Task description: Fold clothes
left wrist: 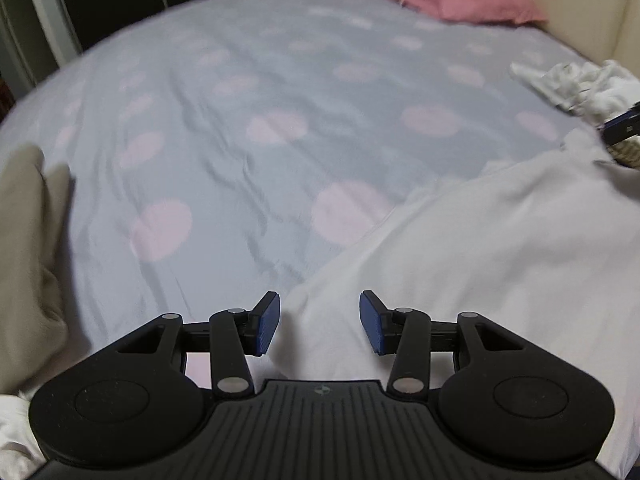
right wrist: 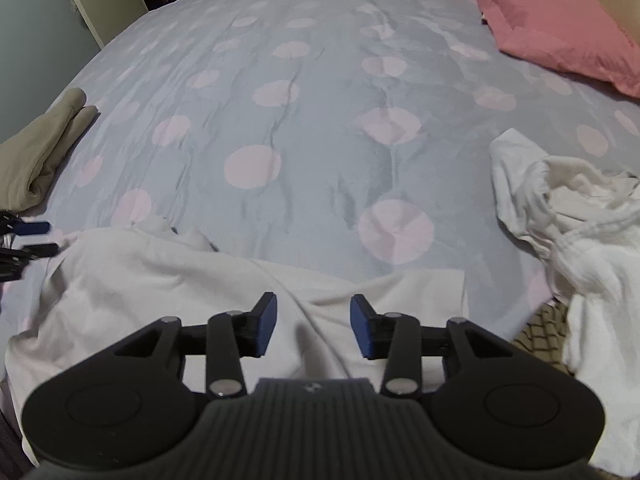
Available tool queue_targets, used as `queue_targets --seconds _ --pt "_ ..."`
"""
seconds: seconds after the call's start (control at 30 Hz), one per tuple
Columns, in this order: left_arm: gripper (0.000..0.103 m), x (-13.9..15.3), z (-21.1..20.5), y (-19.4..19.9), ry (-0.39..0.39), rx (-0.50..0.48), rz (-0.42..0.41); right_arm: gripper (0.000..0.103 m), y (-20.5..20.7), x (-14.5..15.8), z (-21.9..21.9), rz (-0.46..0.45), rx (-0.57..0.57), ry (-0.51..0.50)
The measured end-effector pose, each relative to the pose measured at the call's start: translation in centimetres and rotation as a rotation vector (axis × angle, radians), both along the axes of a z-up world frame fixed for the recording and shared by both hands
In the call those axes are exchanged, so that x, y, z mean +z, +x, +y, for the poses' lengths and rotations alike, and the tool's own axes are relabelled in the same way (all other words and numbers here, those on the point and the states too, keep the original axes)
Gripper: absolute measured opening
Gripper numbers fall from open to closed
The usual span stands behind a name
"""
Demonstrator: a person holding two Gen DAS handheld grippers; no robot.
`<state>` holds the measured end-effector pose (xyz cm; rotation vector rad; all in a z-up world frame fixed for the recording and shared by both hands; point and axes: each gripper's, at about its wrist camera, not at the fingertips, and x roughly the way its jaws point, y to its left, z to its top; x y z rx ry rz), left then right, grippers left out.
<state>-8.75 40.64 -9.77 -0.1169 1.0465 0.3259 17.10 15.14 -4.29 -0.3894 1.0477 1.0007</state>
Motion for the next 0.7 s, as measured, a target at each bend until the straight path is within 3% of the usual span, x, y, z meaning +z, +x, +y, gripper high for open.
queue_targets --seconds 0.17,0.33,0.37,0.4,0.43,0.47,0.6,0.7 --pt "0.042 -2.3 1.4 0.3 -0.065 0.018 0.043 0.045 1.7 -1.7 0.3 0.085 -0.027 0.002" --pt "0.042 -2.6 0.7 0.7 -0.057 0.007 0.037 0.044 1.9 -3.7 0.7 0.179 -0.015 -0.006" --pt "0.037 -2.6 0.5 0.8 -0.053 0.002 0.040 0.044 1.7 -4.1 0.8 0.194 -0.003 -0.014" --pt "0.031 -2.6 0.3 0.9 -0.048 -0.010 0.044 0.037 1.4 -4.3 1.0 0.208 0.012 -0.023" --pt "0.028 -2.5 0.1 1.0 -0.042 -0.017 0.049 0.024 1.1 -4.6 1.1 0.222 0.027 -0.033" --pt "0.022 -2.4 -0.1 1.1 -0.034 -0.017 0.057 0.013 0.7 -4.6 1.3 0.216 0.049 -0.043" --pt "0.005 -1.8 -0.6 1.2 -0.019 -0.004 0.074 0.012 -0.2 -2.4 1.1 0.154 0.103 -0.013" --pt "0.003 -0.5 -1.2 1.1 0.007 0.015 0.050 0.011 -0.6 0.1 0.5 0.098 0.117 0.027"
